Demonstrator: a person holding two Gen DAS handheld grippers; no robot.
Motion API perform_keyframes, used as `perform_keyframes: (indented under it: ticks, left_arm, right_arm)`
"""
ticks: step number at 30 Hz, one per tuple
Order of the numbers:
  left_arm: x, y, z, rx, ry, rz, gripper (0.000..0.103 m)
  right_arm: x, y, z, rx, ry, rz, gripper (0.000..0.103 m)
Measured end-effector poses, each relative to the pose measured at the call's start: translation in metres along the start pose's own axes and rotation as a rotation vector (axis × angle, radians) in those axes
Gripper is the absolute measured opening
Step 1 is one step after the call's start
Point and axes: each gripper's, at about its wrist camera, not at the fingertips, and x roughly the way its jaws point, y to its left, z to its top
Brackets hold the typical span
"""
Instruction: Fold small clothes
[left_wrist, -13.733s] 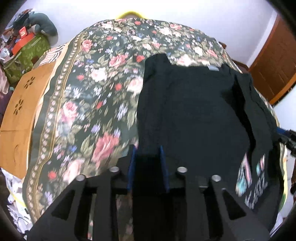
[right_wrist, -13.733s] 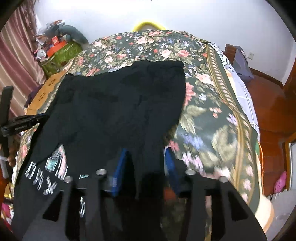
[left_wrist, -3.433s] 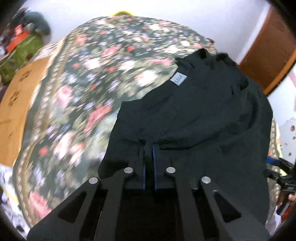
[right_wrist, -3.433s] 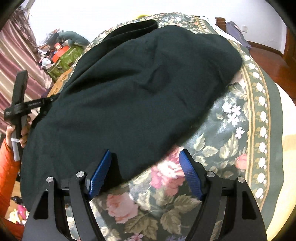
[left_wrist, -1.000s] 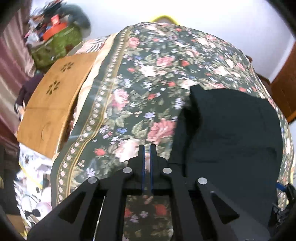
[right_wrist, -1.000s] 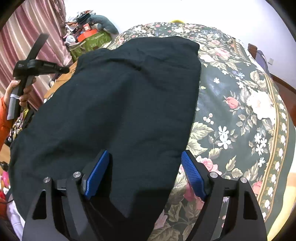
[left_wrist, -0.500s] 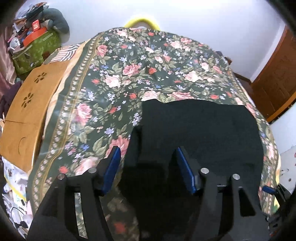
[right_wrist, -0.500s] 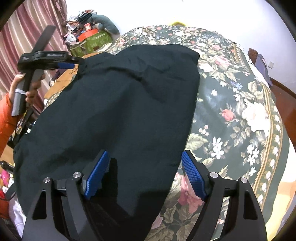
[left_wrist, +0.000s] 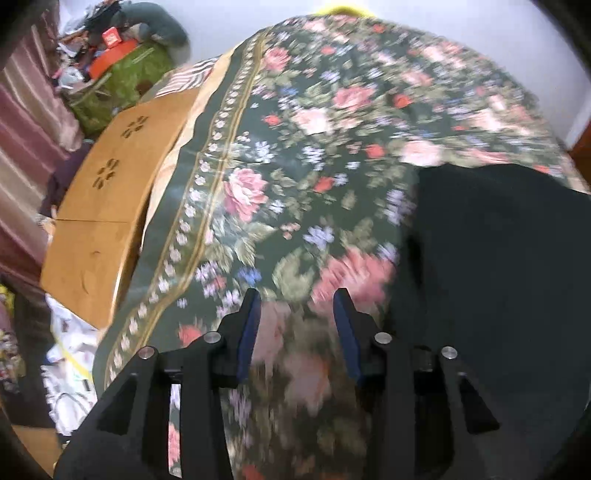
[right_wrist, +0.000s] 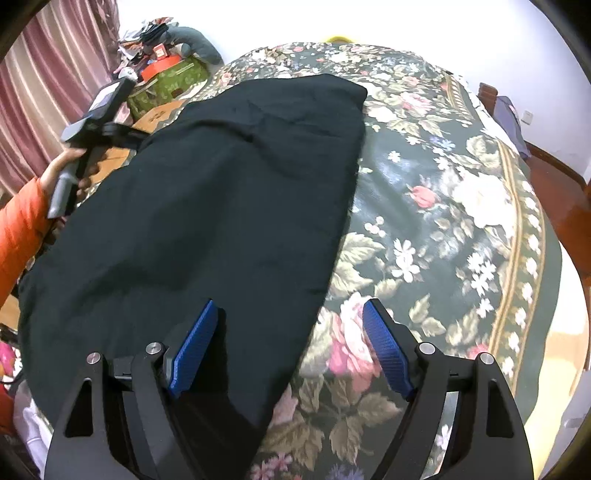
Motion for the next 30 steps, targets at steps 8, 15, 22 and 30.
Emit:
perform_keyframes:
  ticks: [8, 15, 22, 30]
  left_arm:
    - [-0.095, -0.03, -0.066, 0.131, -0.077, -0.222, 0.068]
    - [-0.114, -0.07, -0.147, 0.31, -0.039, -0.217, 0.073]
    - [-0.122, -0.035, -0.189, 0.27, -0.084, -0.117, 0.088]
    - [-0.147, 0.015, -0.2, 0.088, -0.085, -0.101, 0.087]
  right_arm:
    - [-0.017, 0.024, -0.003, -0.012, -0.023, 0.042, 0.078]
    - [-0.001, 0.04, -0.016, -0.035, 0.048, 0.056, 0.078]
    - [-0.014, 0.032, -0.035, -0.017, 0.068, 0.024, 0.078]
    - [-0.038, 0.023, -0.05, -0.01, 0.06, -0.032, 0.078]
